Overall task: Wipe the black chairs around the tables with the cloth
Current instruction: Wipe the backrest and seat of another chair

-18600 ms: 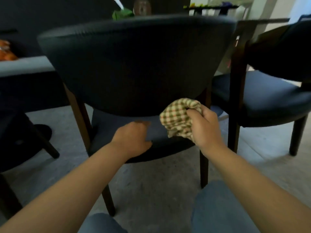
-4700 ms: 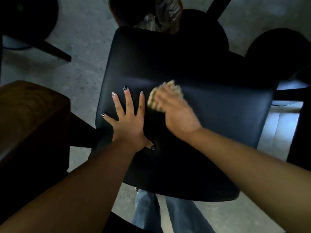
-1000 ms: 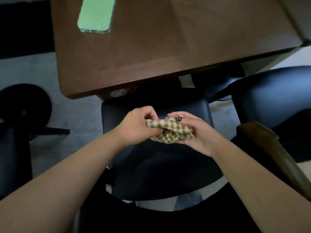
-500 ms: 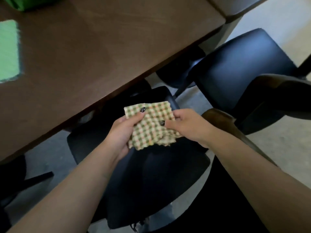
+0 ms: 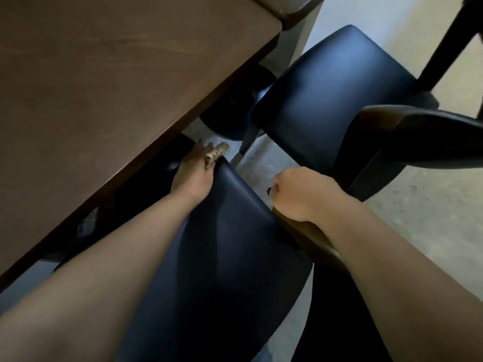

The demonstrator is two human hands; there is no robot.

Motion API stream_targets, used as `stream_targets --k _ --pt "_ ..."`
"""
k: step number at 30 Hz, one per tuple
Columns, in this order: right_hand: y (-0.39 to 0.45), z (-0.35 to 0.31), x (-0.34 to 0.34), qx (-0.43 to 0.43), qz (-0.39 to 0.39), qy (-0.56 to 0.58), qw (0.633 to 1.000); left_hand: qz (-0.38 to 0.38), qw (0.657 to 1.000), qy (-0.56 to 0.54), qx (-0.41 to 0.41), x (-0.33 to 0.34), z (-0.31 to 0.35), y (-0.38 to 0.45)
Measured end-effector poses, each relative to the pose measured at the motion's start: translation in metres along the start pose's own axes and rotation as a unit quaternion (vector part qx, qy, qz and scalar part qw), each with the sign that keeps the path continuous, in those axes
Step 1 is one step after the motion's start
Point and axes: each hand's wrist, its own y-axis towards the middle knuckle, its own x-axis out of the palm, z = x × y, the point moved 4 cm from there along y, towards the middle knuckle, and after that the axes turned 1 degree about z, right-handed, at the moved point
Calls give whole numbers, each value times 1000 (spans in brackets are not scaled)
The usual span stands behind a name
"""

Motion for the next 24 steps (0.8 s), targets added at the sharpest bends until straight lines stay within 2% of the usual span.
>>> stream_targets --k 2,4,6,9,13,24 --pt "-2 -4 1 1 4 -51 999 -77 988 123 57 34 -5 15" --pt "-4 -6 0 3 10 -88 996 -144 965 212 62 72 -15 10" --pt "-6 -10 -1 2 22 -127 992 -129 958 247 60 99 -25 -2" --pt "-7 -22 0 -16 51 -193 980 -79 948 285 119 118 -26 -20" --pt "-4 -29 2 -14 60 -231 971 -74 942 268 187 133 -22 -46" --pt "-12 -29 1 -46 97 -211 971 -80 952 232 184 185 3 -138"
